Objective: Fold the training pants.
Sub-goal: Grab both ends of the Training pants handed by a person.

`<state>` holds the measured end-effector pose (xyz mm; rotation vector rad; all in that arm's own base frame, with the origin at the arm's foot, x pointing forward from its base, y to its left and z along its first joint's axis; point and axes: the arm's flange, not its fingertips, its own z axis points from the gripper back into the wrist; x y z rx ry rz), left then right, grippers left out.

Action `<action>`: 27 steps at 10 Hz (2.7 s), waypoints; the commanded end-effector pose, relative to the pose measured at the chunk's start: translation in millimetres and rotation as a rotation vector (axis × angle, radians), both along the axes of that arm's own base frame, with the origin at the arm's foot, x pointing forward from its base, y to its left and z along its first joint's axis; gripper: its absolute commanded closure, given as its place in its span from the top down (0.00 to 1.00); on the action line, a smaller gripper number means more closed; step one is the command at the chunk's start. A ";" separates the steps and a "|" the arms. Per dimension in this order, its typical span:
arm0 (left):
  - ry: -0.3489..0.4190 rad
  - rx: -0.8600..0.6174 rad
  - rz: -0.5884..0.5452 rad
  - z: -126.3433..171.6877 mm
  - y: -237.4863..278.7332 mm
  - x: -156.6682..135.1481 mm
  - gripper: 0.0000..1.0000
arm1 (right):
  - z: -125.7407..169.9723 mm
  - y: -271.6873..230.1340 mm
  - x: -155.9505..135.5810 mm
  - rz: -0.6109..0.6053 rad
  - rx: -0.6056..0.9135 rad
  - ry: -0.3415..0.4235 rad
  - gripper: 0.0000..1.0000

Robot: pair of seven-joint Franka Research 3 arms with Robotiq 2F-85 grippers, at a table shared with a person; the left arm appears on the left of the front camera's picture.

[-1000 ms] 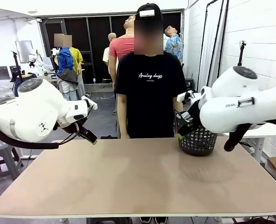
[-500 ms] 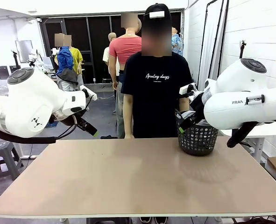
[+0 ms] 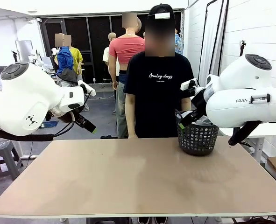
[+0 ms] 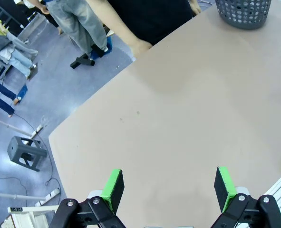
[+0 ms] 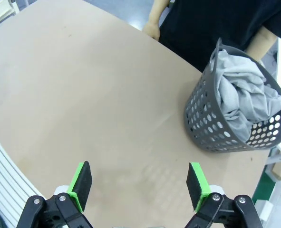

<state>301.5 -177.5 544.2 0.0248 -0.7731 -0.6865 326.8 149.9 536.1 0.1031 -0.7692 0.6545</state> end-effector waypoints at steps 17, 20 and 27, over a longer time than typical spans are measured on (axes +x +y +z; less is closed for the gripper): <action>-0.015 0.002 -0.015 0.4 -1.1 1.5 1.00 | 0.0 0.0 0.0 0.000 0.000 0.000 1.00; -0.015 0.002 -0.015 0.4 -1.1 1.5 1.00 | 0.0 0.0 0.0 0.000 0.000 0.000 1.00; -0.015 0.002 -0.015 0.4 -1.1 1.5 1.00 | 0.0 0.0 0.0 0.000 0.000 0.000 1.00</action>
